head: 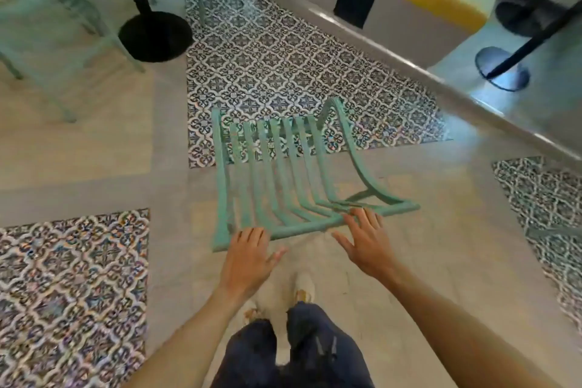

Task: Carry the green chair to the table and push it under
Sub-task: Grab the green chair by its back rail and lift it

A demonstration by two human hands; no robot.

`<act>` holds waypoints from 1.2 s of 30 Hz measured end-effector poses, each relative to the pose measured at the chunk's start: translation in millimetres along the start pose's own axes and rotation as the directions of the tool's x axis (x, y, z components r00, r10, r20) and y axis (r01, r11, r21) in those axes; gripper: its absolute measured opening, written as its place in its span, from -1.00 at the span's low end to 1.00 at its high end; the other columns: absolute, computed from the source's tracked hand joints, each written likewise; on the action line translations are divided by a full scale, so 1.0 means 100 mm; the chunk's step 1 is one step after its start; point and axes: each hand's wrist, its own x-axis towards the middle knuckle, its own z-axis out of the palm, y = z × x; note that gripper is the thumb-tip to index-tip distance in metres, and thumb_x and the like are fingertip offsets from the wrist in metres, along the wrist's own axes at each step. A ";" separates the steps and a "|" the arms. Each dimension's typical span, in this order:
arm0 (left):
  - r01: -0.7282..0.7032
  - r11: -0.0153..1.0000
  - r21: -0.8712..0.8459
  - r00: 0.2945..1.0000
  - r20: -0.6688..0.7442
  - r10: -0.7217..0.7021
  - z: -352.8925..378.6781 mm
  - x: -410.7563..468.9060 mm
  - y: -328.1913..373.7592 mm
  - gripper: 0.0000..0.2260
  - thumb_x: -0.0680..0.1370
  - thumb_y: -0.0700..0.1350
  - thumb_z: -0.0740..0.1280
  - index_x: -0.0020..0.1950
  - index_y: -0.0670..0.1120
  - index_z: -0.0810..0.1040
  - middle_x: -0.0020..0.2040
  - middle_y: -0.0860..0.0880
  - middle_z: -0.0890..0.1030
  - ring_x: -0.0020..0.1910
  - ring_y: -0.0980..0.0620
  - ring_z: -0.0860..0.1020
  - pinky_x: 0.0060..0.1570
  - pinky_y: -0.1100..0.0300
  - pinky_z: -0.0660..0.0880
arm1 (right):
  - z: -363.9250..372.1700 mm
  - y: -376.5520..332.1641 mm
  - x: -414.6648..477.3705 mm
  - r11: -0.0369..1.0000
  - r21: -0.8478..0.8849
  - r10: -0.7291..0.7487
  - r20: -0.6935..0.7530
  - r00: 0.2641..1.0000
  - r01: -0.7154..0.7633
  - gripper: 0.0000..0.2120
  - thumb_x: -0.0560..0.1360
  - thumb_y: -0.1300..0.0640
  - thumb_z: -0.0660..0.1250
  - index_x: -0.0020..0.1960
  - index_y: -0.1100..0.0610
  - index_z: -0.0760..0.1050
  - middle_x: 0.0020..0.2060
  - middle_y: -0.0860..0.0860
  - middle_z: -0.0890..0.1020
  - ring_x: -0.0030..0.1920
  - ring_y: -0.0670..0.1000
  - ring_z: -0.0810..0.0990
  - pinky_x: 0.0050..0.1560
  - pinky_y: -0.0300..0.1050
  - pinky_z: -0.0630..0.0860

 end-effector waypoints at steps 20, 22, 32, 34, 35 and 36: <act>0.273 0.961 0.054 0.918 -0.313 -0.243 0.62 -0.01 0.18 -0.50 0.65 0.33 0.12 0.05 -0.13 0.39 0.01 -0.16 0.53 -0.07 -0.21 0.46 0.02 -0.12 0.29 | 0.72 0.49 -0.14 0.998 0.016 -0.050 -0.235 0.971 0.056 -0.52 0.69 -0.31 0.16 0.14 0.11 0.52 0.06 0.08 0.51 0.06 0.18 0.51 0.14 0.11 0.41; 0.265 0.963 0.057 0.922 -0.309 -0.235 0.62 0.01 0.16 -0.48 0.64 0.36 0.10 0.06 -0.12 0.39 0.01 -0.15 0.51 -0.06 -0.19 0.43 0.00 -0.11 0.27 | 0.73 0.51 -0.12 0.997 0.009 -0.070 -0.259 0.963 0.075 -0.53 0.70 -0.30 0.15 0.14 0.11 0.53 0.05 0.08 0.52 0.04 0.18 0.52 0.13 0.10 0.41; 0.266 0.960 0.087 0.878 -0.433 -0.204 0.82 0.05 0.10 -0.45 0.62 0.39 0.11 0.04 -0.13 0.38 -0.04 -0.15 0.44 -0.05 -0.15 0.35 0.02 -0.11 0.22 | 0.96 0.60 0.01 0.993 -0.028 -0.117 -0.364 0.924 0.115 -0.49 0.68 -0.33 0.14 0.10 0.14 0.49 0.02 0.12 0.55 -0.01 0.18 0.50 0.12 0.11 0.37; 0.280 0.954 0.102 0.865 -0.458 -0.205 0.84 0.07 0.12 -0.42 0.59 0.43 0.13 0.01 -0.13 0.38 -0.06 -0.13 0.43 -0.06 -0.14 0.34 0.02 -0.10 0.22 | 1.00 0.62 0.04 0.991 -0.043 -0.135 -0.390 0.911 0.128 -0.46 0.66 -0.34 0.12 0.08 0.15 0.49 -0.01 0.13 0.56 -0.03 0.17 0.48 0.11 0.10 0.35; 0.281 0.953 0.115 0.857 -0.478 -0.195 0.86 0.08 0.12 -0.41 0.57 0.44 0.15 -0.01 -0.13 0.38 -0.07 -0.13 0.43 -0.07 -0.14 0.33 0.01 -0.09 0.23 | 1.02 0.62 0.05 0.991 -0.043 -0.135 -0.412 0.901 0.129 -0.46 0.66 -0.35 0.11 0.07 0.14 0.48 -0.03 0.13 0.56 -0.03 0.15 0.43 0.09 0.09 0.33; 0.276 0.952 0.131 0.849 -0.498 -0.177 0.88 0.09 0.12 -0.40 0.57 0.45 0.16 -0.03 -0.13 0.38 -0.08 -0.12 0.42 -0.08 -0.13 0.33 0.00 -0.08 0.23 | 1.04 0.62 0.06 0.991 -0.038 -0.133 -0.432 0.892 0.130 -0.46 0.66 -0.35 0.10 0.07 0.14 0.47 -0.04 0.12 0.55 -0.03 0.13 0.39 0.08 0.08 0.32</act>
